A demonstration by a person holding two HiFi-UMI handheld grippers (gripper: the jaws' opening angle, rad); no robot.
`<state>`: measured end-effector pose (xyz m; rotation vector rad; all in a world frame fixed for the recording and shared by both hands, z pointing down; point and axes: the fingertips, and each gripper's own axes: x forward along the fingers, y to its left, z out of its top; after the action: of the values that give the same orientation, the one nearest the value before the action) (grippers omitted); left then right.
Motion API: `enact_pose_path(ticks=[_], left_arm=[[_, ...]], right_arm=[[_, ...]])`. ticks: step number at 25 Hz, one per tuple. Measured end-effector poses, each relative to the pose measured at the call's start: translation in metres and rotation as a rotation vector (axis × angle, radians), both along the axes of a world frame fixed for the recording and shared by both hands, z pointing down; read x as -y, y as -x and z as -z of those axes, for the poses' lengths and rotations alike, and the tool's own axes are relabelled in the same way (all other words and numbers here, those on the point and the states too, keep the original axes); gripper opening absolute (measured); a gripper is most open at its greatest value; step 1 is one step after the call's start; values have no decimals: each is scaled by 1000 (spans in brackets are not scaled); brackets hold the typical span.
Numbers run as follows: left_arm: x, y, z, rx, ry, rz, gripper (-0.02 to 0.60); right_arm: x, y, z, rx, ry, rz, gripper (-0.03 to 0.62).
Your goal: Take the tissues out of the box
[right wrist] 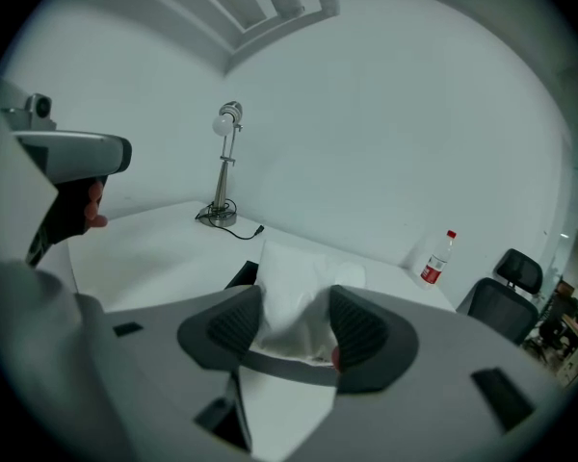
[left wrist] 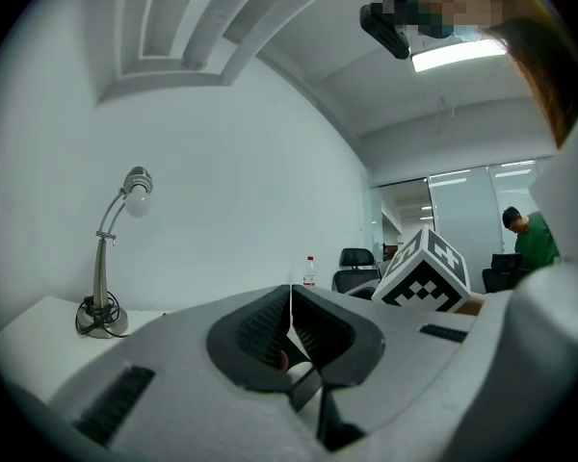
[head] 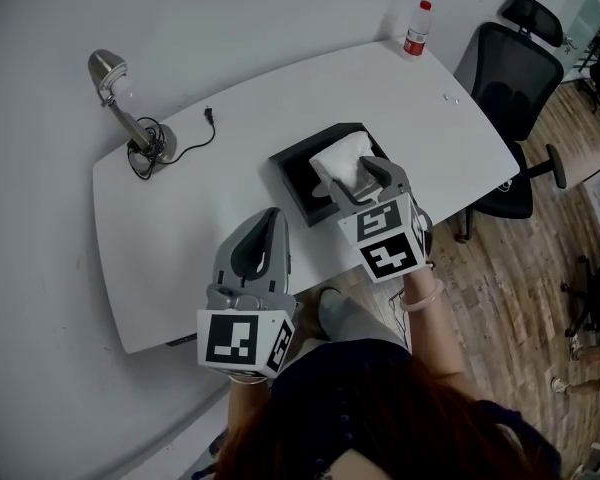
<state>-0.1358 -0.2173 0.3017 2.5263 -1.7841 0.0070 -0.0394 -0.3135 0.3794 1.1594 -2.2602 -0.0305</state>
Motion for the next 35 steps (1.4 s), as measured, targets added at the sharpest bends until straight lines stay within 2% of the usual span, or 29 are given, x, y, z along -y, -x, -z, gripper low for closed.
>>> enact_pose_path(ticks=[31, 35], left_arm=[[-109, -11, 21, 18, -77, -22, 26], [-125, -14, 21, 22, -83, -28, 26]], right_arm=[[-112, -5, 51, 88, -208, -1, 229], [-128, -10, 58, 73, -240, -6, 229]])
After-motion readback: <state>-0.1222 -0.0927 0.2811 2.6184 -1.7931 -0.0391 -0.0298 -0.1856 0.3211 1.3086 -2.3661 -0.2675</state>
